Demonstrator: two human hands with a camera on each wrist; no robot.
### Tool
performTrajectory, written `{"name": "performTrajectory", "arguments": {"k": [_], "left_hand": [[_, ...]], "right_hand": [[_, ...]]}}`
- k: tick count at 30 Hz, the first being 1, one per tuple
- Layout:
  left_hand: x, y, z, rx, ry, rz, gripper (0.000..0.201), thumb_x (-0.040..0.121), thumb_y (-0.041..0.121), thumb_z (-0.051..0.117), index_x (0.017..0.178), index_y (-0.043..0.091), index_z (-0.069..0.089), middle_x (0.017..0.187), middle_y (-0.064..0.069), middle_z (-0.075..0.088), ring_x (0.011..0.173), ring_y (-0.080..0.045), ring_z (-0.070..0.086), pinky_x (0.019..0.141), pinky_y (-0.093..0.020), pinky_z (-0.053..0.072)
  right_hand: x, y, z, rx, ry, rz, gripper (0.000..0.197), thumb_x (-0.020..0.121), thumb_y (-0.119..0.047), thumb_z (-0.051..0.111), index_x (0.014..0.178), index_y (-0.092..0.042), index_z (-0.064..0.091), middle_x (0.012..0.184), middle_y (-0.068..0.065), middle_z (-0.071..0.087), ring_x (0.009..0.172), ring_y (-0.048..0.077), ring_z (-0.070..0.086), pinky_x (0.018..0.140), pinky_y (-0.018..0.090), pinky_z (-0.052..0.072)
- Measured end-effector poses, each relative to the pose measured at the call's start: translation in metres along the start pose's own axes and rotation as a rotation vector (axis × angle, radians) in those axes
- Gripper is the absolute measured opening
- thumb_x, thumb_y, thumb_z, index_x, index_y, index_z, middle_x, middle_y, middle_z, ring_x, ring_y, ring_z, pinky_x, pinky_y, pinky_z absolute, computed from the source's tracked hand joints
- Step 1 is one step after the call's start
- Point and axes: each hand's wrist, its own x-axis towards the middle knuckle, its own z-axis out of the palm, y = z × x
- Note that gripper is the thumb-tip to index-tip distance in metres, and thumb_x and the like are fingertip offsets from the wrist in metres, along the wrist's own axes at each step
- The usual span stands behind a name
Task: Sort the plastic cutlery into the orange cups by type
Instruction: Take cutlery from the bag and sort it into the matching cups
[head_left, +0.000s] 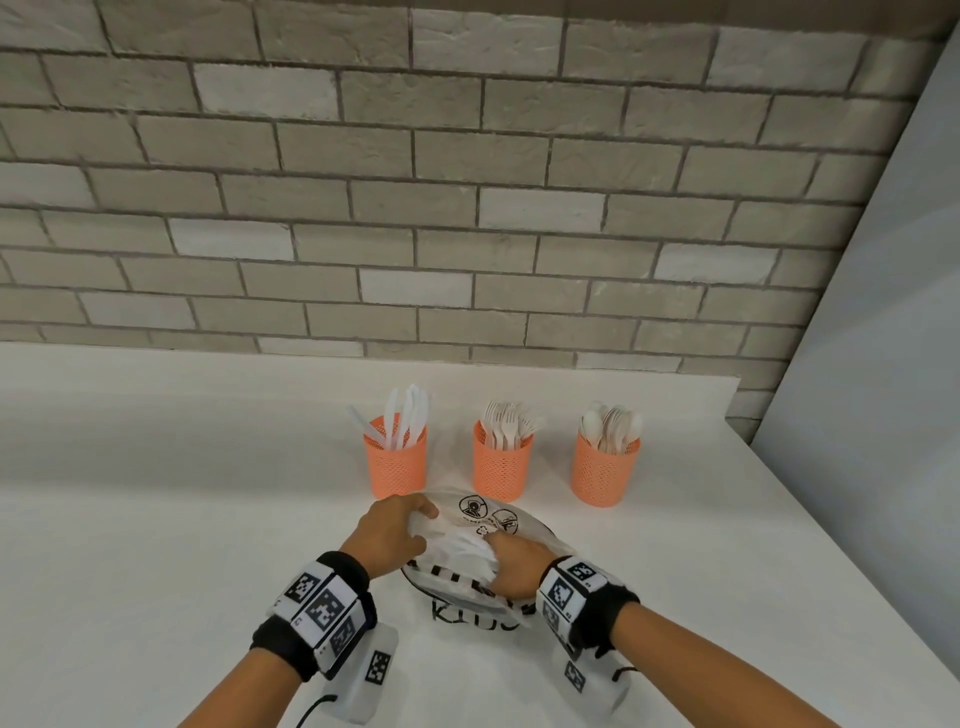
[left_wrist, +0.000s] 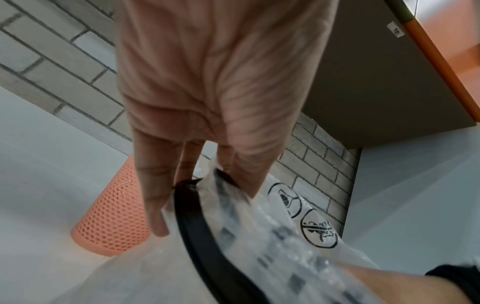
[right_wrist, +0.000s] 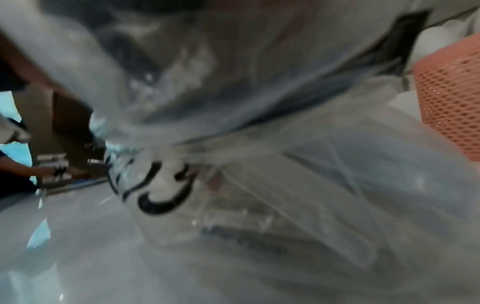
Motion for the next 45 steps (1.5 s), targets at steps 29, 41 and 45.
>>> {"name": "performTrajectory", "arguments": {"k": [29, 41, 45], "left_hand": [[0.002, -0.012, 0.002, -0.105, 0.043, -0.064, 0.033, 0.095, 0.012, 0.041, 0.126, 0.017, 0.050, 0.109, -0.007, 0.056, 0.076, -0.029, 0.066, 0.066, -0.030, 0.058], [-0.002, 0.017, -0.008, -0.137, 0.428, 0.143, 0.016, 0.093, 0.017, 0.052, 0.096, 0.022, 0.067, 0.098, 0.005, 0.058, 0.090, -0.016, 0.053, 0.073, -0.017, 0.037], [-0.004, 0.046, -0.015, -0.677, 0.348, 0.097, 0.018, 0.096, 0.017, 0.047, 0.086, 0.023, 0.061, 0.088, 0.000, 0.064, 0.081, -0.016, 0.059, 0.072, -0.018, 0.048]], "right_hand": [[-0.008, -0.005, -0.022, 0.309, 0.093, -0.147, 0.015, 0.081, -0.012, 0.064, 0.092, -0.019, 0.055, 0.093, 0.008, 0.060, 0.087, 0.019, 0.056, 0.067, 0.020, 0.043], [-0.012, -0.024, -0.074, 1.033, 0.366, -0.142, 0.031, 0.070, -0.007, 0.067, 0.099, -0.007, 0.059, 0.083, 0.007, 0.062, 0.081, 0.022, 0.060, 0.076, 0.033, 0.054], [-0.018, -0.034, -0.098, 1.145, 0.529, -0.161, 0.017, 0.082, 0.006, 0.056, 0.073, -0.008, 0.056, 0.062, 0.007, 0.054, 0.055, 0.016, 0.054, 0.050, 0.019, 0.050]]}}
